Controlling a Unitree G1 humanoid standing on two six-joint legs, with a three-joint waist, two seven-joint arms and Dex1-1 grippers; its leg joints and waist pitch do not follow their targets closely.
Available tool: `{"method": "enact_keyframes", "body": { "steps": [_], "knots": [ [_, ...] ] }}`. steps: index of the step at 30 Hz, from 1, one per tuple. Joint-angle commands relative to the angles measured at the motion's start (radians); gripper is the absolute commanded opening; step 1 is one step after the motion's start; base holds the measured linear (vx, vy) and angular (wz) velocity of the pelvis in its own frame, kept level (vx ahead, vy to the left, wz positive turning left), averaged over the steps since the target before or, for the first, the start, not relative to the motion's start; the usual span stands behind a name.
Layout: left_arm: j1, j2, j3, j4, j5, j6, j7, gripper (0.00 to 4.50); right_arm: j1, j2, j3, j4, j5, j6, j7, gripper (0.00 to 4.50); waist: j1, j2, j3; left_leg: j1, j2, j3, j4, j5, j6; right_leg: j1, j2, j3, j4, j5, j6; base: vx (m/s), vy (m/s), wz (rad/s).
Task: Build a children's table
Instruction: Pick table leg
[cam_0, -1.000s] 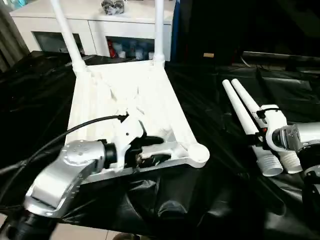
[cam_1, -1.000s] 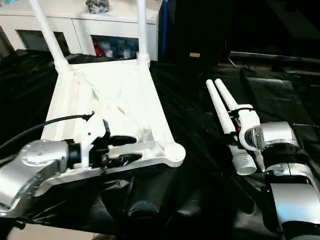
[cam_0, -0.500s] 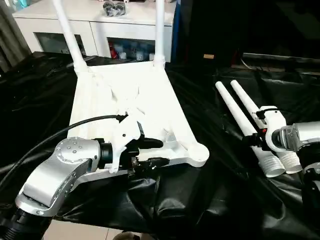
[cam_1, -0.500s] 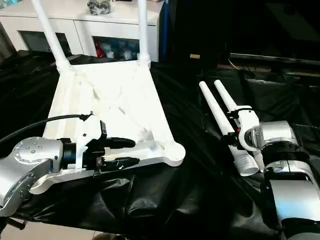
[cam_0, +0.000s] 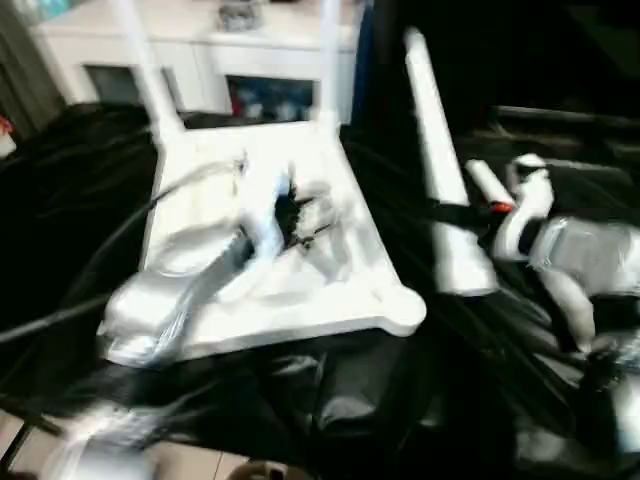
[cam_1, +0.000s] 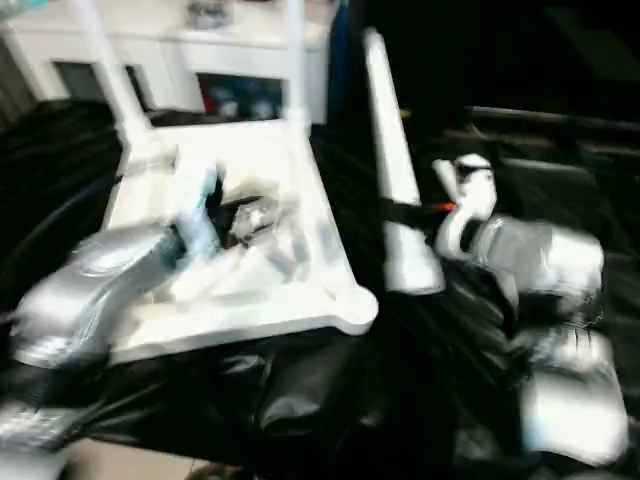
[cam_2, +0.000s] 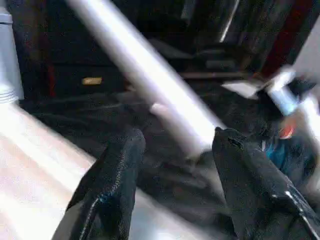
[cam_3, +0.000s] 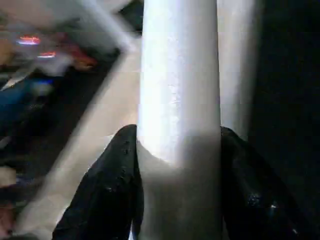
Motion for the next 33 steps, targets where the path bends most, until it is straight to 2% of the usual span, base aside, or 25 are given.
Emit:
{"method": "enact_keyframes", "body": {
  "steps": [1,2,3,6,7,8,9,11,14,17,18,20,22,23,25,31,33],
  "knots": [
    [-0.023,-0.029,0.054,0.046,-0.049,0.022,0.036,2.60,0.012,0.010,-0.012,-0.088,0.046,0.016,-0.001,1.82,0.006,-0.014,-0.087,0.021,0.055,-0.031,-0.055,-0.125,0.023,0.047,-0.087,0.047,-0.079,-0.194,-0.193,0.000,0.000,0.00],
    [-0.024,-0.031,0.056,0.048,-0.050,0.023,0.037,2.60,0.013,0.012,-0.012,-0.091,0.048,0.016,-0.001,1.82,0.011,-0.013,-0.088,0.021,0.055,-0.031,-0.054,-0.118,0.026,0.048,-0.088,0.047,-0.077,-0.185,-0.191,0.000,0.000,0.00],
    [-0.042,-0.062,0.081,0.080,-0.078,0.029,0.041,2.60,0.039,0.046,-0.001,-0.151,0.071,0.008,0.012,1.82,0.011,-0.014,-0.088,0.019,0.053,-0.030,-0.054,-0.112,0.031,0.047,-0.087,0.048,-0.079,-0.182,-0.182,0.000,0.000,0.00],
    [-0.056,-0.093,0.108,0.115,-0.101,0.047,0.068,2.60,0.078,0.073,0.039,-0.240,0.102,-0.003,0.047,1.82,0.014,-0.015,-0.086,0.020,0.055,-0.032,-0.057,-0.123,0.035,0.047,-0.091,0.047,-0.083,-0.205,-0.164,0.000,0.000,0.00],
    [-0.058,-0.108,0.116,0.121,-0.107,0.053,0.073,2.60,0.094,0.087,0.049,-0.280,0.121,0.000,0.058,1.82,0.012,-0.023,-0.084,0.019,0.055,-0.032,-0.059,-0.129,0.036,0.048,-0.091,0.048,-0.086,-0.224,-0.153,0.000,0.000,0.00],
    [-0.057,-0.126,0.128,0.117,-0.124,0.067,0.080,2.60,0.104,0.097,0.063,-0.309,0.133,0.005,0.065,1.82,0.011,-0.023,-0.084,0.020,0.057,-0.033,-0.061,-0.127,0.035,0.048,-0.094,0.048,-0.086,-0.238,-0.147,0.000,0.000,0.00],
    [-0.057,-0.128,0.129,0.116,-0.125,0.069,0.081,2.60,0.105,0.098,0.064,-0.312,0.134,0.006,0.065,1.82,0.014,-0.021,-0.084,0.021,0.058,-0.033,-0.061,-0.124,0.031,0.046,-0.096,0.049,-0.087,-0.243,-0.149,0.000,0.000,0.00],
    [-0.055,-0.148,0.143,0.108,-0.148,0.088,0.095,2.60,0.112,0.109,0.074,-0.338,0.148,0.012,0.071,1.82,0.012,-0.026,-0.082,0.021,0.057,-0.032,-0.062,-0.130,0.026,0.044,-0.094,0.049,-0.089,-0.255,-0.147,0.000,0.000,0.00],
    [-0.055,-0.154,0.147,0.108,-0.160,0.094,0.114,2.60,0.115,0.112,0.079,-0.350,0.156,0.017,0.072,1.82,0.014,-0.024,-0.080,0.021,0.056,-0.033,-0.063,-0.142,0.018,0.044,-0.095,0.050,-0.094,-0.293,-0.129,0.000,0.000,0.00],
    [-0.053,-0.172,0.175,0.088,-0.208,0.120,0.123,2.60,0.123,0.116,0.098,-0.362,0.150,0.015,0.068,1.82,0.014,-0.026,-0.079,0.018,0.056,-0.034,-0.064,-0.138,0.014,0.045,-0.096,0.050,-0.093,-0.291,-0.121,0.000,0.000,0.00],
    [-0.053,-0.179,0.187,0.078,-0.225,0.134,0.122,2.60,0.128,0.118,0.107,-0.371,0.151,0.013,0.063,1.82,0.012,-0.030,-0.078,0.018,0.055,-0.033,-0.064,-0.136,0.014,0.046,-0.095,0.050,-0.093,-0.290,-0.122,0.000,0.000,0.00],
    [-0.048,-0.183,0.193,0.062,-0.238,0.146,0.117,2.60,0.135,0.121,0.124,-0.385,0.150,0.011,0.059,1.82,0.012,-0.029,-0.078,0.017,0.056,-0.034,-0.065,-0.132,0.016,0.046,-0.097,0.051,-0.093,-0.289,-0.121,0.000,0.000,0.00],
    [-0.045,-0.185,0.194,0.056,-0.242,0.152,0.116,2.60,0.137,0.121,0.132,-0.392,0.150,0.010,0.059,1.82,0.012,-0.031,-0.079,0.017,0.056,-0.034,-0.065,-0.129,0.017,0.045,-0.095,0.051,-0.092,-0.282,-0.116,0.000,0.000,0.00],
    [-0.043,-0.186,0.193,0.053,-0.242,0.153,0.117,2.31,0.138,0.122,0.139,-0.397,0.149,0.011,0.060,1.82,0.012,-0.030,-0.079,0.017,0.056,-0.034,-0.065,-0.127,0.017,0.045,-0.095,0.051,-0.092,-0.278,-0.115,0.000,0.000,0.00],
    [-0.039,-0.188,0.191,0.047,-0.241,0.154,0.119,2.16,0.140,0.125,0.150,-0.405,0.147,0.011,0.062,1.82,0.012,-0.029,-0.078,0.018,0.056,-0.034,-0.066,-0.128,0.015,0.045,-0.095,0.051,-0.092,-0.277,-0.115,0.000,0.000,0.00],
    [-0.047,-0.189,0.183,0.039,-0.245,0.153,0.147,2.00,0.139,0.126,0.167,-0.418,0.149,0.009,0.059,1.81,0.012,-0.030,-0.078,0.019,0.058,-0.034,-0.068,-0.134,0.008,0.045,-0.096,0.052,-0.091,-0.266,-0.114,0.000,0.000,0.00],
    [-0.058,-0.187,0.187,0.045,-0.222,0.141,0.176,1.98,0.141,0.124,0.178,-0.431,0.143,-0.007,0.051,1.81,0.012,-0.031,-0.078,0.018,0.057,-0.034,-0.067,-0.133,0.007,0.046,-0.096,0.053,-0.092,-0.269,-0.107,0.000,0.000,0.00]
  ]
}}
